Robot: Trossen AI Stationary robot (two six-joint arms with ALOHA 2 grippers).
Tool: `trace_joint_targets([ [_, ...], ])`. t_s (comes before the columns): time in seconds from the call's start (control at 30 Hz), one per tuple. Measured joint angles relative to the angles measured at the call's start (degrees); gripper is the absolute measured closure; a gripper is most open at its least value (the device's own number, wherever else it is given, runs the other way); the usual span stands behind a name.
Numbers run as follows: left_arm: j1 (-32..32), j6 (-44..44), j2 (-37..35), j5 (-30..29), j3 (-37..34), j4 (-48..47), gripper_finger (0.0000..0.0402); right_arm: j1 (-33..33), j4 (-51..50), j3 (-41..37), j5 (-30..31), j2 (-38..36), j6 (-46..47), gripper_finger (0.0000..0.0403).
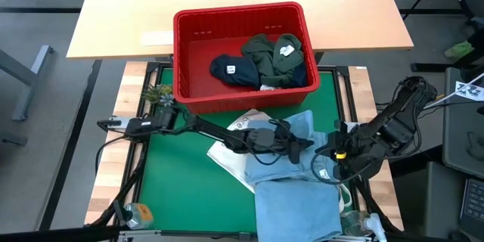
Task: Fold laundry
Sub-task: Fold the light blue pants
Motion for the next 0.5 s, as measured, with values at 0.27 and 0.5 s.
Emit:
trace_joint_targets([
  [0.27,0.0,-0.1,6.5,-1.8,6.2,-0.8,0.0397,0.0,0.0,0.0,0.0,0.0,0.0,0.0398],
  [0.5,0.1,0.2,7.3,-5.0,7.1,-0.4,0.0397,0.0,0.0,0.0,0.1,0.0,0.0,0.0398],
])
